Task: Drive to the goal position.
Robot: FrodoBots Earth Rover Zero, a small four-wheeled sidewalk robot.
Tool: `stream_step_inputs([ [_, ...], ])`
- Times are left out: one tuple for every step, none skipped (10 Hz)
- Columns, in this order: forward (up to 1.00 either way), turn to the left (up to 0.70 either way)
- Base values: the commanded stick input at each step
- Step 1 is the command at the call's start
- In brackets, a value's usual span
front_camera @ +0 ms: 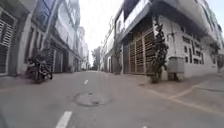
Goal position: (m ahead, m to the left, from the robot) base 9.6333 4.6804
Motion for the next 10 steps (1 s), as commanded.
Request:
stream_step_inputs([
  [0.85, 0.00],
  [0.85, 0.00],
  [0.85, 0.00],
  [0.85, 0.00],
  [0.85, 0.00],
  [0.85, 0.00],
  [0.85, 0.00],
  [0.85, 0.00],
  [0.85, 0.00],
  [0.85, 0.00],
])
